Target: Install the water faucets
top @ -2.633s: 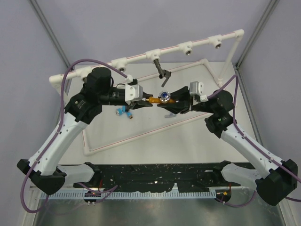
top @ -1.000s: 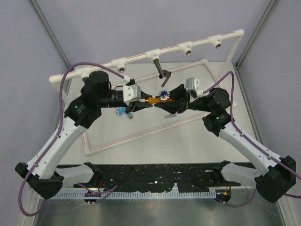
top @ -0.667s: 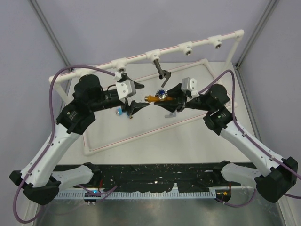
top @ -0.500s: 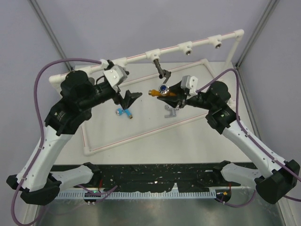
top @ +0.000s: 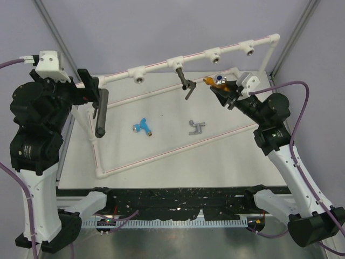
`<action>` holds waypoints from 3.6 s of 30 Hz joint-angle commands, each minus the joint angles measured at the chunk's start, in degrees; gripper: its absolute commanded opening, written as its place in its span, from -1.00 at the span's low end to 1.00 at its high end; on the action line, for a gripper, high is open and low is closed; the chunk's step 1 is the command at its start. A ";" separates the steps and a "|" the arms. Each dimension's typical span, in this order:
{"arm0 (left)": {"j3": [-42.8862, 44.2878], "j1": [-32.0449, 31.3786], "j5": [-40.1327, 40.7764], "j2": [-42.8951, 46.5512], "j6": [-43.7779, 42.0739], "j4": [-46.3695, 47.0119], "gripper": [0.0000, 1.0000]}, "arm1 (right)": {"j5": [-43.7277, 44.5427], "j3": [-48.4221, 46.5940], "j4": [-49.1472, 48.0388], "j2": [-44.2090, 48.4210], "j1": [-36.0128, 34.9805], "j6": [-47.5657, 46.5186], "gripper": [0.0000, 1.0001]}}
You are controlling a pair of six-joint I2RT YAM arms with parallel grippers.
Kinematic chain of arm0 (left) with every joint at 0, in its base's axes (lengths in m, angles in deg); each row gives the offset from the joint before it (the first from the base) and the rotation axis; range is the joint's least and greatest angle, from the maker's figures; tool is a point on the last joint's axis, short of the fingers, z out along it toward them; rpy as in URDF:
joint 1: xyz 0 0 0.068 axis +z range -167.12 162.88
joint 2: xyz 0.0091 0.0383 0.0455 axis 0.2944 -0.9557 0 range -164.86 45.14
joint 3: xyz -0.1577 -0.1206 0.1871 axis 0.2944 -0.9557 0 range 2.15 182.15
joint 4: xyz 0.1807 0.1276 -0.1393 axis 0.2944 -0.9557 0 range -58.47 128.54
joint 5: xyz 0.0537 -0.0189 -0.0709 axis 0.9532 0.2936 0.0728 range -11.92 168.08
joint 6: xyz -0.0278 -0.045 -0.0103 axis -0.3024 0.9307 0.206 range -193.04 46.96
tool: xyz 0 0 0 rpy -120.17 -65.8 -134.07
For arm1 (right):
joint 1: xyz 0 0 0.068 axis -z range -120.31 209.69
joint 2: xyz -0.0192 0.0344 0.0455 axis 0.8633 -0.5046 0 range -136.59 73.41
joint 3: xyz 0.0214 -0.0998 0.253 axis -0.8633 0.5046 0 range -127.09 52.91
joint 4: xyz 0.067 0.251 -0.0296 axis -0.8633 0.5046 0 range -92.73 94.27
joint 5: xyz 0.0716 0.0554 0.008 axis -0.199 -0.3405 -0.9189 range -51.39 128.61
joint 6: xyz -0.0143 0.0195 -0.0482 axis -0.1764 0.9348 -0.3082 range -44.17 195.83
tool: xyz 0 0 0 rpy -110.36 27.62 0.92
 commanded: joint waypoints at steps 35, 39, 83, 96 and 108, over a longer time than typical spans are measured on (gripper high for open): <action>-72.19 24.11 18.50 22.88 0.60 61.47 0.94 | 7.60 -6.59 -6.25 -4.99 8.05 -17.59 -0.89; -78.25 25.78 15.42 18.66 -1.15 76.76 0.95 | 8.30 -4.39 -6.07 -3.15 8.05 -19.52 -0.90; -74.67 7.32 17.27 9.69 -9.17 71.09 -1.00 | -0.57 3.26 -26.20 -6.57 29.76 -25.22 -0.90; -67.10 21.21 9.89 4.24 -9.16 68.45 -1.00 | -1.27 5.81 -25.23 -9.20 30.29 -42.53 -0.89; -67.89 26.40 3.47 3.18 -4.59 72.23 -1.00 | -7.34 2.90 -24.09 -13.95 32.40 -69.69 -0.89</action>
